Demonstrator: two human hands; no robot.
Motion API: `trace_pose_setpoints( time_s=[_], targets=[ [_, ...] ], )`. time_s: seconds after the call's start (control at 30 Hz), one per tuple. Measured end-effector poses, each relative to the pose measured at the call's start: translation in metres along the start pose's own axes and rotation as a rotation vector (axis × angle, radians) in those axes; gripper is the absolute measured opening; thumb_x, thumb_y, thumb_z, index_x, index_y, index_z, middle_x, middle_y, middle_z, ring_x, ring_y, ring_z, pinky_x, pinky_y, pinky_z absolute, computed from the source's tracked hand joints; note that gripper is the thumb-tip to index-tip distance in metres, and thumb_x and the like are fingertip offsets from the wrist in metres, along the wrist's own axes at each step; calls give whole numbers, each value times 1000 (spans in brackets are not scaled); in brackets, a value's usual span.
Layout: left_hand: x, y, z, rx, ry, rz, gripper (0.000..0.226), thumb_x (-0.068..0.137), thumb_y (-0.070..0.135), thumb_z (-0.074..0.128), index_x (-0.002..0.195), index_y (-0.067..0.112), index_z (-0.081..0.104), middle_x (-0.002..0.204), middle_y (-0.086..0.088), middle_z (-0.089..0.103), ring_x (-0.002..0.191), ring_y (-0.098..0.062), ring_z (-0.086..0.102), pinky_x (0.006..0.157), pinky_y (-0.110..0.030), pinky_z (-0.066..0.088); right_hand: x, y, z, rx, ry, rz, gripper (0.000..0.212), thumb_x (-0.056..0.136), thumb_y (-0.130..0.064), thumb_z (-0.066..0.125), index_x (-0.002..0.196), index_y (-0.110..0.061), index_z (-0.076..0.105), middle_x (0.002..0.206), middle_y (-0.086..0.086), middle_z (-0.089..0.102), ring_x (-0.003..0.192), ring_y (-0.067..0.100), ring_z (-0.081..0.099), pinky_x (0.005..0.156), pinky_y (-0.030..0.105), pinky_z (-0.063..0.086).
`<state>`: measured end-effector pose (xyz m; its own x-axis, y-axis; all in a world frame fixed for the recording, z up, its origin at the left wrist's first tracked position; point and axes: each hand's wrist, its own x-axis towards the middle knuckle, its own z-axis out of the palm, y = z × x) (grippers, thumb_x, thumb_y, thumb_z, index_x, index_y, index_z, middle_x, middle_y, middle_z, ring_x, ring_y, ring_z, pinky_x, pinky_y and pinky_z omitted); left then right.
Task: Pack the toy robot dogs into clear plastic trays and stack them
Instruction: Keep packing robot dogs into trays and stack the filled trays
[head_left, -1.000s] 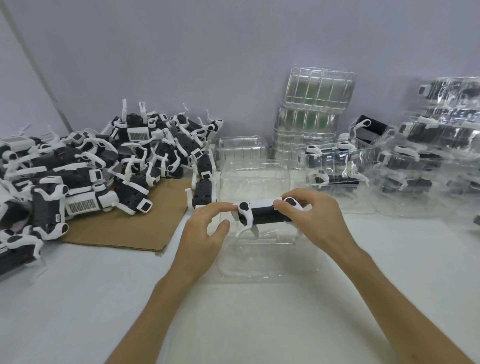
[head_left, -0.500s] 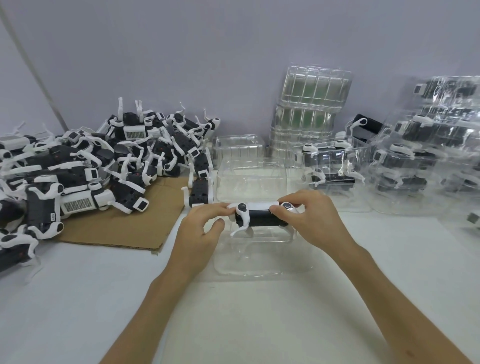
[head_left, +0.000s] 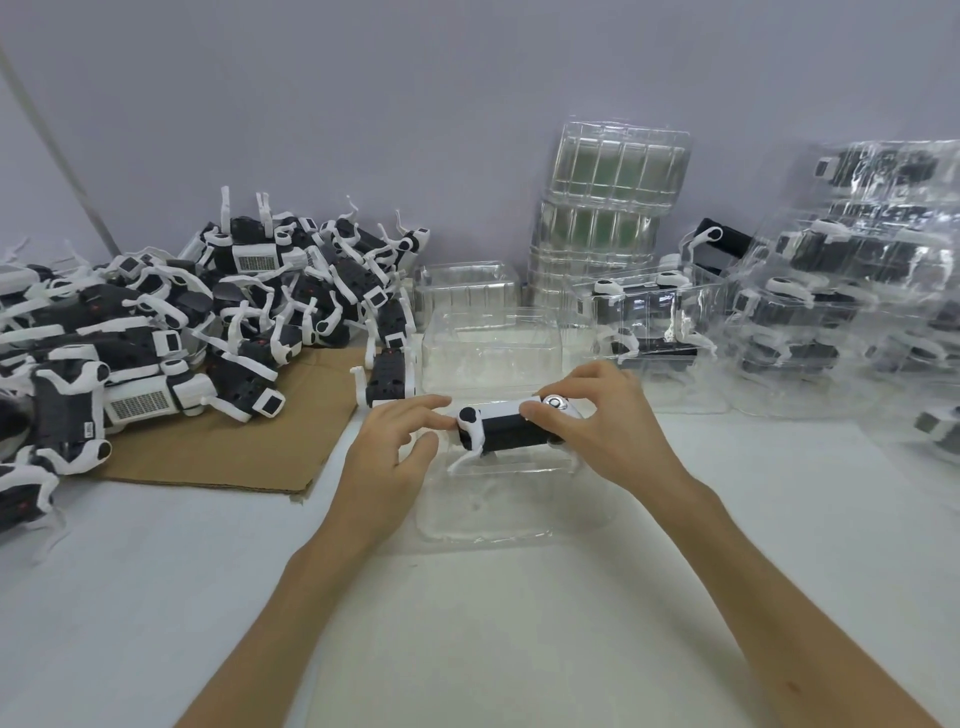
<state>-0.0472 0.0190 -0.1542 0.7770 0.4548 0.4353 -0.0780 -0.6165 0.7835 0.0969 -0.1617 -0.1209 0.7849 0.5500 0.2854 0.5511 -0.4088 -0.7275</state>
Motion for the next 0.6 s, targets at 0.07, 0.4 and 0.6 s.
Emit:
trace_pose_setpoints(
  time_s=[0.07,0.4,0.6],
  targets=[
    [0,0,0,-3,-3,-2,34,83,21,45,99,29,74,125,22,63,125,3,45,105,-38,42,1,3,0,-37,-45,24,34,82,-62,66,106,-40,75,124,-10,51,126,8,33,99,28,27],
    [2,-6,2,-157,22,-230,52,77,44,56,128,39,47,128,29,48,127,-4,47,101,-31,37,8,9,-17,227,-213,343,89,86,-78,34,158,-25,21,163,-3,25,144,20,34,114,42,28],
    [2,-11,0,-180,-162,-376,97,67,83,50,152,39,35,150,23,41,142,1,32,124,-42,15,8,15,-27,-1,-327,379,87,93,-73,24,139,-5,53,149,11,49,134,28,48,105,37,35]
  ],
)
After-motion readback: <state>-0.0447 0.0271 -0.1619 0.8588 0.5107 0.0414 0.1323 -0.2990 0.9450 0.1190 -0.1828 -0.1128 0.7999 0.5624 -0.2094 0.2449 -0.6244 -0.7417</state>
